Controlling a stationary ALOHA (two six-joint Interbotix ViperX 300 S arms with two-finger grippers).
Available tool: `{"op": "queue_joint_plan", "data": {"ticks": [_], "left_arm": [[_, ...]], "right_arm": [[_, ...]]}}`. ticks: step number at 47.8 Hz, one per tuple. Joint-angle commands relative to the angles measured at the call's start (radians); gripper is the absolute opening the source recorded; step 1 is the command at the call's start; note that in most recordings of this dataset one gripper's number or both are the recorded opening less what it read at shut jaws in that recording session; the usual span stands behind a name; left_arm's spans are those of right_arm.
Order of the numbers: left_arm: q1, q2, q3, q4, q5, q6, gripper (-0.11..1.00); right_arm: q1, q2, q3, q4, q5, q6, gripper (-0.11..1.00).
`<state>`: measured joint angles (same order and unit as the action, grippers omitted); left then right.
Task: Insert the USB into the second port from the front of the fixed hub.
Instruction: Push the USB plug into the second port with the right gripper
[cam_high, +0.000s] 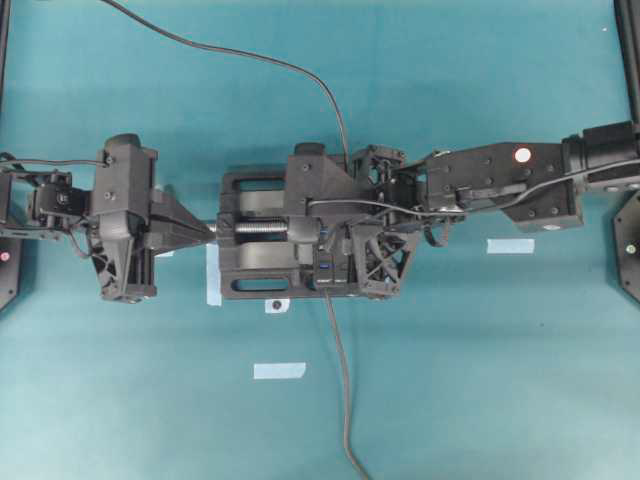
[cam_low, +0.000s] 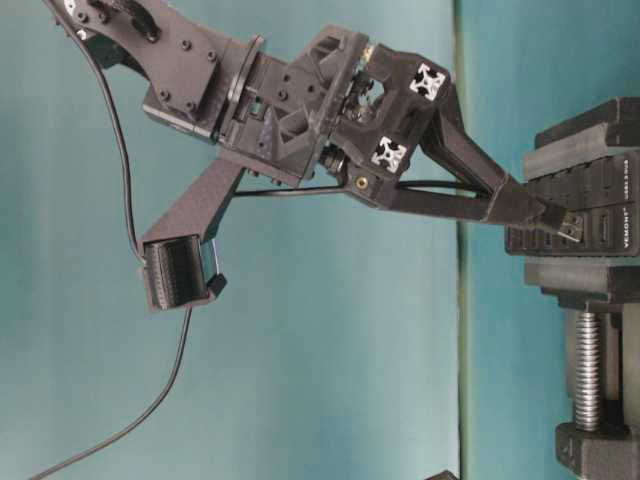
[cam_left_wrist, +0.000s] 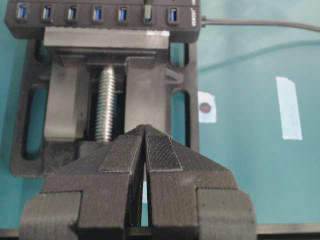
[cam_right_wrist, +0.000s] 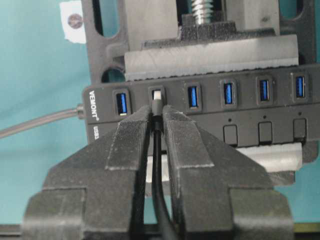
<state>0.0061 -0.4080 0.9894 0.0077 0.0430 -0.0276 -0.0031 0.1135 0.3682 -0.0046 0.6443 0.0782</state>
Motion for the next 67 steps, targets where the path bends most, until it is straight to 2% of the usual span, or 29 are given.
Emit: {"op": "queue_joint_plan", "data": {"ticks": [1, 45, 67], "left_arm": [[-0.002, -0.005, -0.017, 0.002, -0.009, 0.0, 0.0], [-0.002, -0.005, -0.015, 0.002, -0.009, 0.0, 0.0], [0.0, -0.005, -0.011, 0.002, -0.009, 0.0, 0.0]], "right_arm": [[0.003, -0.009, -0.025, -0.002, -0.003, -0.009, 0.07], [0.005, 0.041, -0.028, -0.002, -0.008, -0.009, 0.07], [0.012, 0.046, 0.005, 0.011, -0.003, -0.008, 0.07]]}}
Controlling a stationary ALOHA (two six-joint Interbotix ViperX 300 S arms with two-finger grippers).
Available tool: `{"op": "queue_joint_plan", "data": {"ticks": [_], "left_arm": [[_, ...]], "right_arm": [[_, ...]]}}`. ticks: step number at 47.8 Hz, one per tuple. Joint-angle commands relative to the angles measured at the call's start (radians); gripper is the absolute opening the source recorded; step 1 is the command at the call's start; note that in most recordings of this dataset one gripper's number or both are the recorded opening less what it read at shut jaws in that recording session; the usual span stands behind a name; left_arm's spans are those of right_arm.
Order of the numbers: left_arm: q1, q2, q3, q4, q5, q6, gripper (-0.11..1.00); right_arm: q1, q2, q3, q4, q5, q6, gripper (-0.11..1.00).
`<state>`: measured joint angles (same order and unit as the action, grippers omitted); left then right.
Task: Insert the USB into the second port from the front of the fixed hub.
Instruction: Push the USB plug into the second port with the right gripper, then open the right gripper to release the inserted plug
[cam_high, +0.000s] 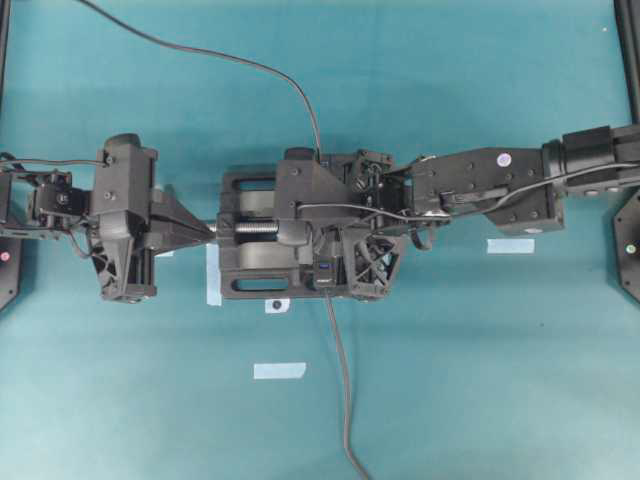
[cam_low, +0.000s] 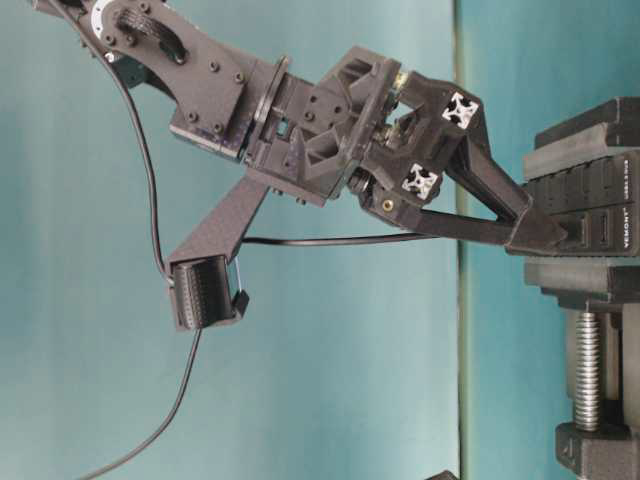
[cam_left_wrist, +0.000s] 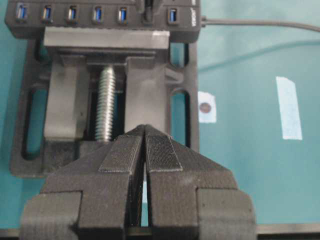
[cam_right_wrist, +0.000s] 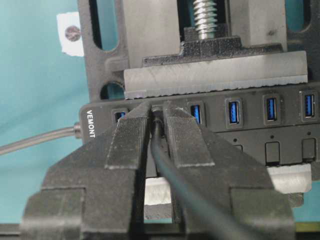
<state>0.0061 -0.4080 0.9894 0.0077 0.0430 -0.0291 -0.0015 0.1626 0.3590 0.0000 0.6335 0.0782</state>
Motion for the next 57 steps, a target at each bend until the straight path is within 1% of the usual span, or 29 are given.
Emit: {"op": "queue_joint_plan", "data": {"ticks": [1, 28, 35, 39, 44, 49, 52, 57], "left_arm": [[0.0, -0.003, -0.011, 0.002, -0.009, 0.002, 0.0], [0.0, 0.003, -0.017, 0.002, -0.009, 0.002, 0.0], [-0.002, 0.005, -0.017, 0.002, -0.009, 0.0, 0.0], [-0.002, 0.005, -0.017, 0.002, -0.009, 0.0, 0.0], [-0.002, 0.003, -0.018, 0.002, -0.009, 0.0, 0.0], [-0.002, 0.003, -0.018, 0.002, -0.009, 0.0, 0.0], [-0.003, 0.005, -0.018, 0.002, -0.009, 0.0, 0.0], [-0.002, 0.003, -0.018, 0.002, -0.009, 0.0, 0.0]], "right_arm": [[0.011, -0.003, 0.015, 0.006, 0.008, -0.008, 0.07], [0.008, -0.005, 0.011, 0.008, -0.006, 0.003, 0.07], [0.005, -0.006, 0.012, 0.008, -0.012, -0.002, 0.09], [0.003, -0.009, 0.014, 0.008, -0.028, -0.002, 0.11], [0.003, -0.015, 0.015, 0.008, -0.049, -0.002, 0.17], [0.003, -0.015, 0.015, 0.008, -0.051, -0.002, 0.26], [0.005, -0.017, 0.015, 0.008, -0.051, 0.002, 0.34], [0.003, -0.018, 0.015, 0.008, -0.051, 0.005, 0.54]]}}
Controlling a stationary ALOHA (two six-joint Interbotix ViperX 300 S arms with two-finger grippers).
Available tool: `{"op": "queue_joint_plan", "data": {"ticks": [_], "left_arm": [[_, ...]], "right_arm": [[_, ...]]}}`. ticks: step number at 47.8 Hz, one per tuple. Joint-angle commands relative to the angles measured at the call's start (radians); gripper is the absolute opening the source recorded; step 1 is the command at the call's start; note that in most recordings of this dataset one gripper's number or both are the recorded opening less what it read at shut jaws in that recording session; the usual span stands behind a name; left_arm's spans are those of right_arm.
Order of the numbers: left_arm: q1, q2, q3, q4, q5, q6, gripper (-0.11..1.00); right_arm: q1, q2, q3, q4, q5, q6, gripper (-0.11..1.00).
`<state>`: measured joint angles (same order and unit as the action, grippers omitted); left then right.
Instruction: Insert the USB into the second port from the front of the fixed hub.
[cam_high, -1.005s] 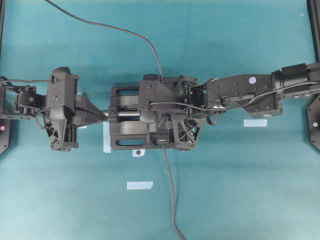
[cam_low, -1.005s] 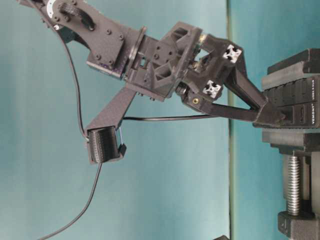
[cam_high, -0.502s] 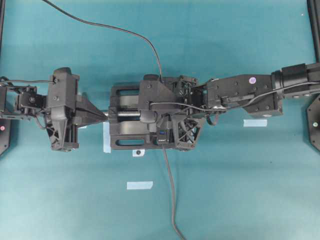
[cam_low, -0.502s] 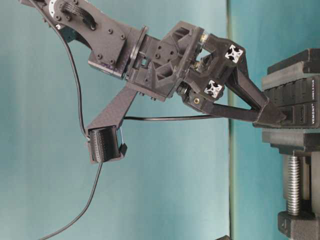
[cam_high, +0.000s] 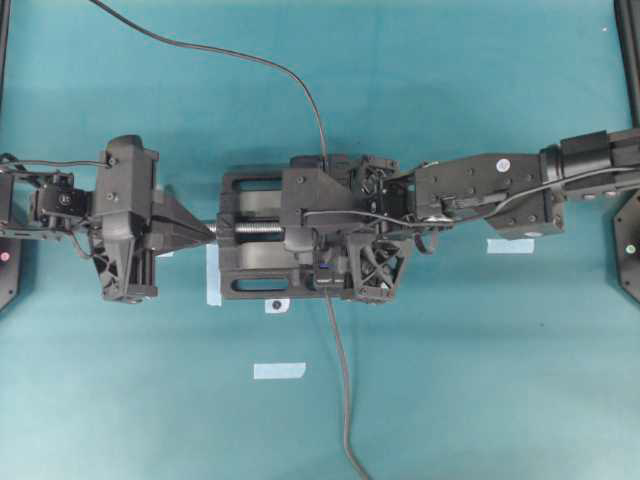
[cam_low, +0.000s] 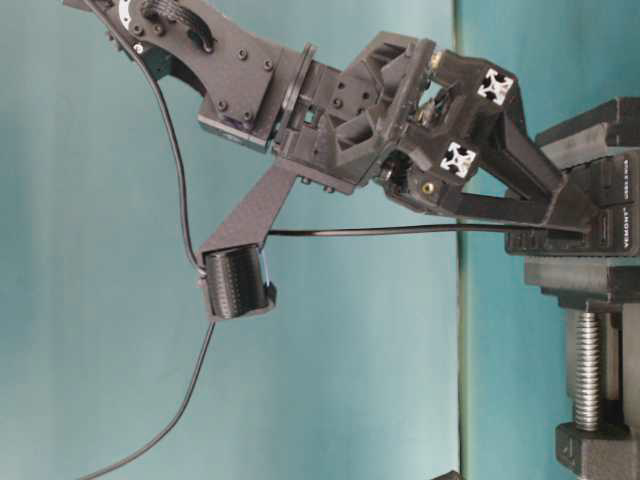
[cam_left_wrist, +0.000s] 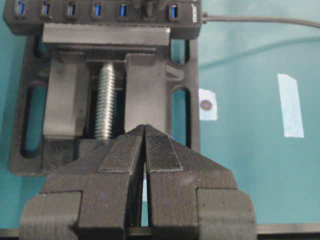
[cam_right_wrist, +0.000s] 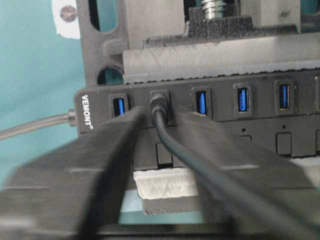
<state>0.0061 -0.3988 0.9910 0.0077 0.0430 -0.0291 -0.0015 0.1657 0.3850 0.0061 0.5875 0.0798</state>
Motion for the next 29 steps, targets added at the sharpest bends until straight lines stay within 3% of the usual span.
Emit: {"op": "queue_joint_plan", "data": {"ticks": [1, 6, 9, 29], "left_arm": [[-0.002, -0.006, -0.02, 0.002, -0.009, 0.0, 0.0], [-0.002, -0.005, -0.018, 0.002, -0.009, 0.0, 0.0], [-0.002, -0.006, -0.018, 0.002, -0.009, 0.0, 0.0], [-0.002, -0.005, -0.018, 0.002, -0.009, 0.0, 0.0]], "right_arm": [[0.003, -0.021, -0.011, 0.002, -0.005, 0.003, 0.58], [0.003, -0.026, -0.014, -0.002, -0.003, 0.003, 0.75], [0.003, -0.029, -0.015, -0.003, -0.003, 0.005, 0.8], [-0.002, -0.098, 0.015, -0.005, -0.012, 0.003, 0.8]]}}
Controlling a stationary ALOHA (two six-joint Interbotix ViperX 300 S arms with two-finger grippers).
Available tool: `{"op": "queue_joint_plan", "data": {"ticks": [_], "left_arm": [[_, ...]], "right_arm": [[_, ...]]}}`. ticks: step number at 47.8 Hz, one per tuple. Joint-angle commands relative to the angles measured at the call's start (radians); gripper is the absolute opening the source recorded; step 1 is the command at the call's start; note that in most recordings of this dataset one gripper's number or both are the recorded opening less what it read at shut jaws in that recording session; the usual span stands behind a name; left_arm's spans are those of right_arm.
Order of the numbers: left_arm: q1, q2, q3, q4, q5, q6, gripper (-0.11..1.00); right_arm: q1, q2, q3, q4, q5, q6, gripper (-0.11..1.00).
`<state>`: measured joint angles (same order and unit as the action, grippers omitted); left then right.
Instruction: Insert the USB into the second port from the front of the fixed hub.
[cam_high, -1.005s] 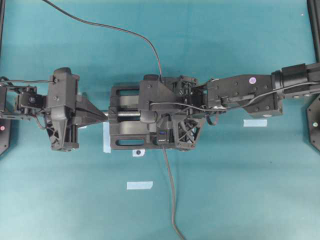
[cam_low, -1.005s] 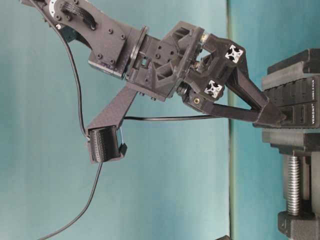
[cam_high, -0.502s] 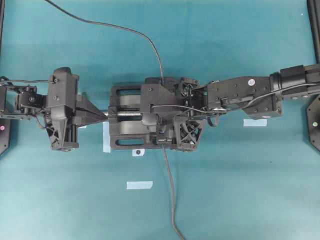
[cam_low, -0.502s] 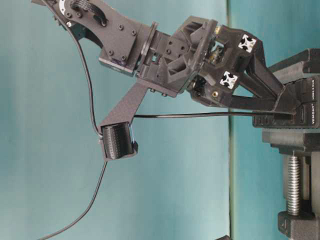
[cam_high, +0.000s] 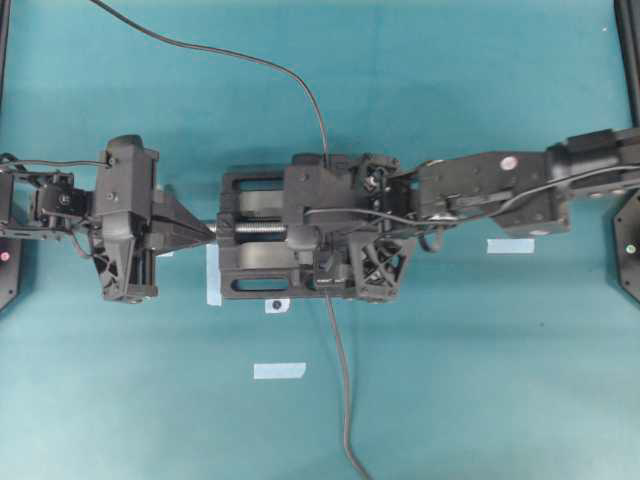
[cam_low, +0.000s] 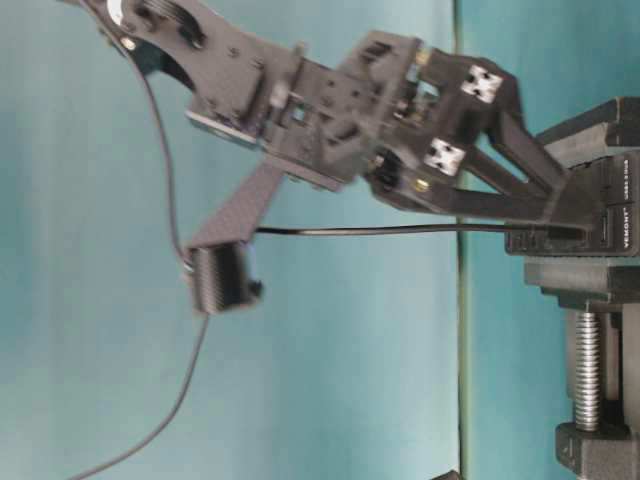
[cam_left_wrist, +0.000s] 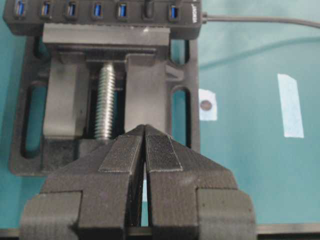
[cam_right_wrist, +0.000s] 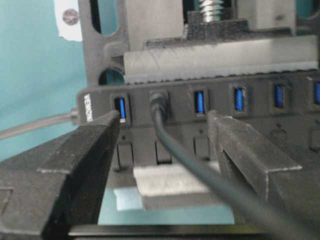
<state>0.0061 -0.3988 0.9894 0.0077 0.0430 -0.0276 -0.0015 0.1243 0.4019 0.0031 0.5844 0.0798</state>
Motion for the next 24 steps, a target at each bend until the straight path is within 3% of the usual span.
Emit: {"op": "queue_joint_plan", "data": {"ticks": [1, 13, 24], "left_arm": [[-0.002, -0.005, -0.017, 0.002, -0.009, -0.002, 0.0], [-0.002, -0.005, -0.017, 0.002, -0.009, -0.002, 0.0], [-0.002, -0.006, -0.017, 0.002, -0.014, -0.002, 0.0]], "right_arm": [[-0.002, -0.063, 0.002, -0.002, -0.009, 0.003, 0.8], [-0.002, -0.147, 0.063, -0.002, -0.021, 0.005, 0.8], [-0.006, -0.241, 0.143, -0.002, -0.137, 0.029, 0.8]]}}
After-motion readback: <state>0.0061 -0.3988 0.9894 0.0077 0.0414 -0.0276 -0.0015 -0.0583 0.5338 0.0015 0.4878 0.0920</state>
